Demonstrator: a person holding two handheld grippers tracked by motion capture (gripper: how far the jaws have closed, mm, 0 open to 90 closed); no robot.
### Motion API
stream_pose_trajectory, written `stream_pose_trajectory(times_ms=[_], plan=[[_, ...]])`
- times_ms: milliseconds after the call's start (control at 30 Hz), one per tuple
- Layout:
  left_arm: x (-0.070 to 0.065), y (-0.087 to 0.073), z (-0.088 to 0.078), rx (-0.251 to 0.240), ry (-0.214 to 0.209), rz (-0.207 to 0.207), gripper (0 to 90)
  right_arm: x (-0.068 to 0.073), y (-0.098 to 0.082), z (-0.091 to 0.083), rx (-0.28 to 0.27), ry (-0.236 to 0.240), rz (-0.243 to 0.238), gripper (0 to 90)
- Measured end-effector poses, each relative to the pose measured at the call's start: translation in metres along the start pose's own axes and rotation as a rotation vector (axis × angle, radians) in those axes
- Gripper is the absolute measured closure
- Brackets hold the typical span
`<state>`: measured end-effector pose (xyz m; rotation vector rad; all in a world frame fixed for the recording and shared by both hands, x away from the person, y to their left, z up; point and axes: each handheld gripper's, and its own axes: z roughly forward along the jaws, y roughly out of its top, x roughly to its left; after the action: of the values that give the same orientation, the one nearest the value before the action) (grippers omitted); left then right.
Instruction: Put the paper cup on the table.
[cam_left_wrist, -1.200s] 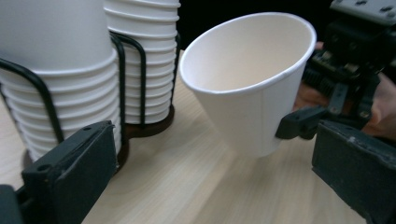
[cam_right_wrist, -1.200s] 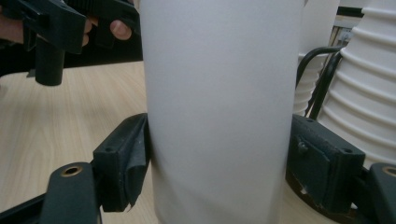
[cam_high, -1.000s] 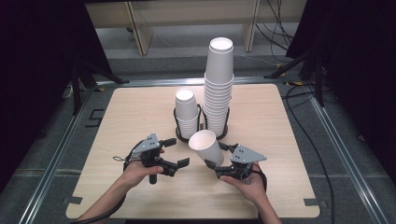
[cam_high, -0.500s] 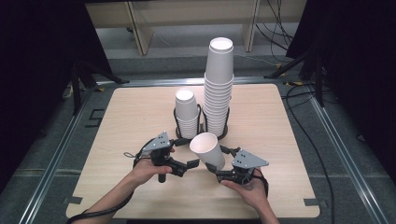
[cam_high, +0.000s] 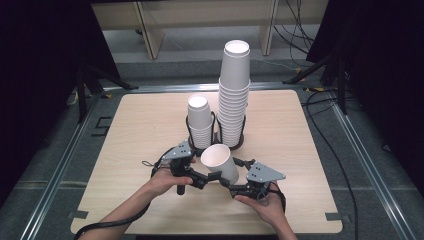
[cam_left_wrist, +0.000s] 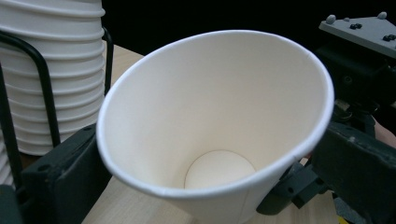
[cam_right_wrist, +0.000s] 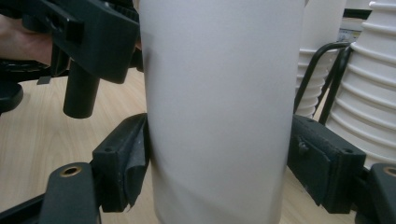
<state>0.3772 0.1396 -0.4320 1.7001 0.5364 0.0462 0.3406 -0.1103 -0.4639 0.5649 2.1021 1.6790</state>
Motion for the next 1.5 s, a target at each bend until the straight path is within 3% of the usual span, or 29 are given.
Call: stream_pose_trajectory(times_ms=[33, 67, 100, 133, 200, 267, 367, 400, 467, 533, 700, 767, 900, 933, 1000, 1133, 1167, 1233, 1300, 1400, 1467, 1500], plan=[[0.0, 0.0, 0.0, -0.002, 0.0, 0.004, 1.1, 0.001, -0.001, 0.002, -0.019, 0.014, 0.008, 24.3], [0.0, 0.0, 0.0, 0.0, 0.01, 0.01, 2.6, 0.002, -0.001, 0.001, 0.005, 0.005, 0.008, 24.0], [0.0, 0.0, 0.0, -0.007, 0.011, 0.019, 5.3, 0.001, 0.0, 0.003, 0.006, 0.007, -0.022, 23.7], [0.0, 0.0, 0.001, -0.022, 0.001, 0.028, 6.0, 0.002, -0.001, 0.004, 0.012, 0.008, -0.013, 23.4], [-0.001, 0.0, -0.001, -0.005, 0.016, 0.064, 8.3, 0.002, -0.002, 0.007, 0.0, 0.025, 0.012, 22.4], [-0.002, 0.0, 0.0, -0.02, 0.012, 0.076, 10.4, 0.001, -0.002, 0.006, 0.025, 0.016, 0.003, 21.7], [-0.003, 0.0, -0.003, -0.004, 0.026, 0.095, 12.6, 0.001, -0.003, 0.007, 0.048, 0.023, -0.005, 20.1], [-0.003, 0.0, -0.002, -0.019, 0.016, 0.101, 13.1, -0.001, -0.003, 0.007, 0.054, 0.013, -0.021, 16.0], [-0.005, 0.001, -0.004, 0.0, 0.04, 0.13, 13.7, -0.001, -0.004, 0.008, 0.068, 0.011, 0.01, 14.5], [-0.005, 0.002, -0.007, 0.01, 0.05, 0.152, 13.9, -0.001, -0.005, 0.007, 0.073, 0.003, 0.006, 14.7], [-0.006, 0.005, -0.015, 0.008, 0.077, 0.175, 13.9, -0.003, -0.004, -0.002, 0.065, 0.013, 0.03, 14.7], [-0.004, 0.005, -0.017, 0.005, 0.091, 0.18, 13.9, -0.004, -0.004, -0.006, 0.038, 0.01, 0.029, 14.9], [-0.002, 0.002, -0.025, 0.038, 0.142, 0.193, 13.6, -0.009, -0.006, -0.013, 0.013, -0.007, 0.034, 15.0], [-0.001, 0.0, -0.027, 0.04, 0.153, 0.197, 13.4, -0.008, -0.007, -0.015, 0.026, -0.022, 0.061, 15.0], [0.0, -0.004, -0.031, 0.057, 0.177, 0.203, 13.2, -0.012, -0.009, -0.018, 0.022, -0.045, 0.039, 15.1], [0.002, -0.01, -0.04, 0.063, 0.222, 0.2, 13.2, -0.012, -0.012, -0.022, 0.021, -0.042, 0.096, 15.1], [0.002, -0.011, -0.042, 0.067, 0.242, 0.198, 13.2, -0.014, -0.013, -0.022, 0.017, -0.069, 0.066, 15.1], [0.002, -0.012, -0.047, 0.089, 0.266, 0.204, 13.3, -0.014, -0.014, -0.021, 0.028, -0.052, 0.102, 15.1], [0.003, -0.015, -0.051, 0.097, 0.295, 0.209, 13.3, -0.015, -0.014, -0.02, 0.02, -0.06, 0.083, 15.2], [0.005, -0.018, -0.056, 0.109, 0.342, 0.223, 13.3, -0.014, -0.014, -0.021, 0.05, -0.063, 0.1, 15.3], [0.007, -0.021, -0.056, 0.104, 0.36, 0.227, 13.3, -0.016, -0.015, -0.019, 0.015, -0.064, 0.076, 15.3], [0.007, -0.022, -0.057, 0.108, 0.358, 0.225, 13.2, -0.015, -0.015, -0.019, 0.022, -0.054, 0.089, 15.3]])
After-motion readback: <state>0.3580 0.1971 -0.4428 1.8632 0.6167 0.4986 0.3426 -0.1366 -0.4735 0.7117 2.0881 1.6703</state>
